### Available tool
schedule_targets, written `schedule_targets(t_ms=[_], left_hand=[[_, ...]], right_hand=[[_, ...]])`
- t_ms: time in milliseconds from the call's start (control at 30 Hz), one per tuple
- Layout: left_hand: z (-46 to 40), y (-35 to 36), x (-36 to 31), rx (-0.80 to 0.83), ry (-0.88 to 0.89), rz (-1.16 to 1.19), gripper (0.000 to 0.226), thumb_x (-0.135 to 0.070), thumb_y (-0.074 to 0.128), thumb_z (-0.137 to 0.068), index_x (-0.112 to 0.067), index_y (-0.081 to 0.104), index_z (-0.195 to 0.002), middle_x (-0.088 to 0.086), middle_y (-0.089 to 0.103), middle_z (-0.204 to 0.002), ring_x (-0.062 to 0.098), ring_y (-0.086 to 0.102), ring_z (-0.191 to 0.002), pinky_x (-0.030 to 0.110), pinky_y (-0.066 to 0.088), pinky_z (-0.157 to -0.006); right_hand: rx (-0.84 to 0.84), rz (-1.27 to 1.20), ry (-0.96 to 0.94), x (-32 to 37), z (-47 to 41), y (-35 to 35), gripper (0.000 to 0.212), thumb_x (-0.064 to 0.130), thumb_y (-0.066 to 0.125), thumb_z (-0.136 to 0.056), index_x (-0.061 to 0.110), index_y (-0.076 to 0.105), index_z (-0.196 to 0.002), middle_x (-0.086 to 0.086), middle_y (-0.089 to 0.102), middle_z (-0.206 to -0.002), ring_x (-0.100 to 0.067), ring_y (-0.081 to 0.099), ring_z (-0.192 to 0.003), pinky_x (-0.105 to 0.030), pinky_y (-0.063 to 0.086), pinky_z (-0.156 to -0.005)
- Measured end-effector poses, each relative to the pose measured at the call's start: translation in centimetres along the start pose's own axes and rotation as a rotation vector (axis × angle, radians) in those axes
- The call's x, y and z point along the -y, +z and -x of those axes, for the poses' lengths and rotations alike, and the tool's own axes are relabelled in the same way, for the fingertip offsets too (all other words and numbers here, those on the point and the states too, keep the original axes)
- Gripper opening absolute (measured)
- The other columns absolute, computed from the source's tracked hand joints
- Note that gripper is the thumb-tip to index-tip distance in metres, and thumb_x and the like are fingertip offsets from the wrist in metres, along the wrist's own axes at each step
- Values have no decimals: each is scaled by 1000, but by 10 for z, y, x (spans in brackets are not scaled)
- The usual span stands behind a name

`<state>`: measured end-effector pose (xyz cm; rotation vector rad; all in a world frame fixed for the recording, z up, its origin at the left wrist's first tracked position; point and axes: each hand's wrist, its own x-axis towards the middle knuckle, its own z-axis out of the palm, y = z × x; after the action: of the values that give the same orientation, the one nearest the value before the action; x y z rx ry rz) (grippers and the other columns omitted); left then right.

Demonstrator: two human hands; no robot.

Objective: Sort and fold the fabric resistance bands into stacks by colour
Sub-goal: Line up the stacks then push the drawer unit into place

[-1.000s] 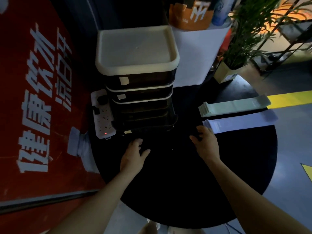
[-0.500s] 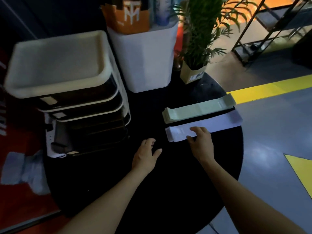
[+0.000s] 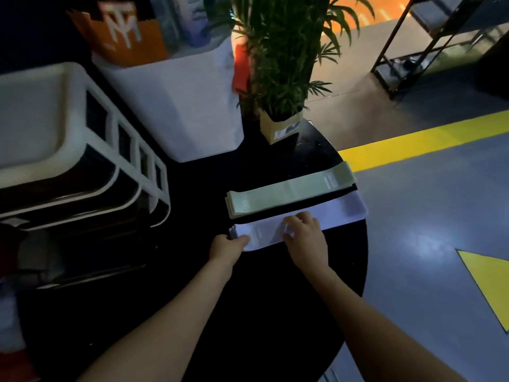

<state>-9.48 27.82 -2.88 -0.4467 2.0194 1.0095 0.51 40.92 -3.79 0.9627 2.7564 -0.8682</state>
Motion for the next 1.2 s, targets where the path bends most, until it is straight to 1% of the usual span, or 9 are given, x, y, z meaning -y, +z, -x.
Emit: schedule_targets(t_ms=[100, 200, 300, 500, 667, 867, 967, 1033, 1200], left_hand=[[4, -6, -9, 100, -18, 58, 18, -11, 62, -89, -3, 51, -101, 11, 47, -74, 25, 50, -69, 38, 37, -75], [14, -8, -17, 204, 32, 86, 24, -8, 59, -91, -10, 46, -112, 12, 53, -97, 29, 54, -86, 43, 45, -82], [30, -3, -22, 304, 110, 214, 29, -1, 60, -88, -7, 50, -114, 9, 60, -101, 20, 59, -80, 29, 48, -69], [52, 17, -34, 515, 273, 239, 30, 8, 50, -89, -8, 55, -114, 6, 64, -104, 11, 63, -89, 14, 52, -71], [60, 38, -42, 646, 303, 186, 51, 22, 34, -86, -10, 50, -123, 0, 63, -108, 5, 63, -96, 15, 49, -74], [39, 56, -46, 297, 303, 60, 20, -3, 51, -93, -7, 56, -112, 6, 58, -102, 11, 54, -85, 20, 40, -71], [24, 72, -43, 211, 234, -51, 48, -21, 64, -88, -5, 44, -128, 10, 53, -117, 23, 53, -104, 28, 42, -84], [22, 87, -45, 217, 200, -102, 62, -25, 66, -86, -3, 36, -136, 13, 49, -130, 28, 51, -116, 32, 41, -86], [13, 116, -49, 183, 157, -208, 67, -32, 71, -81, 1, 42, -132, 16, 52, -132, 33, 55, -116, 36, 48, -87]], right_hand=[[57, -77, 12, -2, -3, -5, 28, 16, 56, -90, 13, 59, -118, -9, 49, -116, -31, 47, -106, -38, 46, -83], [134, -309, 42, 3, -4, -16, 28, 22, 60, -90, 12, 61, -116, -7, 52, -114, -23, 56, -100, -27, 45, -84], [221, -541, 39, 12, -1, -30, 23, 21, 61, -91, 9, 65, -110, -7, 64, -105, -18, 61, -94, -18, 42, -79], [309, -883, 126, 3, 8, -55, 30, 36, 55, -92, 10, 66, -102, -9, 69, -95, -14, 63, -85, -25, 46, -75], [50, -821, 206, -15, 6, -60, 9, 19, 66, -85, 12, 62, -81, -4, 57, -67, -7, 51, -56, -19, 37, -54], [-82, -684, 220, -44, -5, -73, 22, 4, 57, -86, 9, 47, -68, -9, 39, -62, -10, 32, -52, -22, 23, -49], [-172, -610, 245, -62, -11, -75, 28, 6, 60, -84, 16, 42, -65, 0, 35, -59, -10, 31, -54, -27, 24, -52], [-224, -566, 266, -72, -11, -74, 13, 12, 64, -84, 11, 51, -81, -2, 43, -68, -14, 39, -62, -28, 29, -58], [-333, -459, 382, -88, -14, -70, 37, 20, 69, -82, 9, 53, -114, -8, 59, -101, -24, 55, -92, -27, 36, -71]])
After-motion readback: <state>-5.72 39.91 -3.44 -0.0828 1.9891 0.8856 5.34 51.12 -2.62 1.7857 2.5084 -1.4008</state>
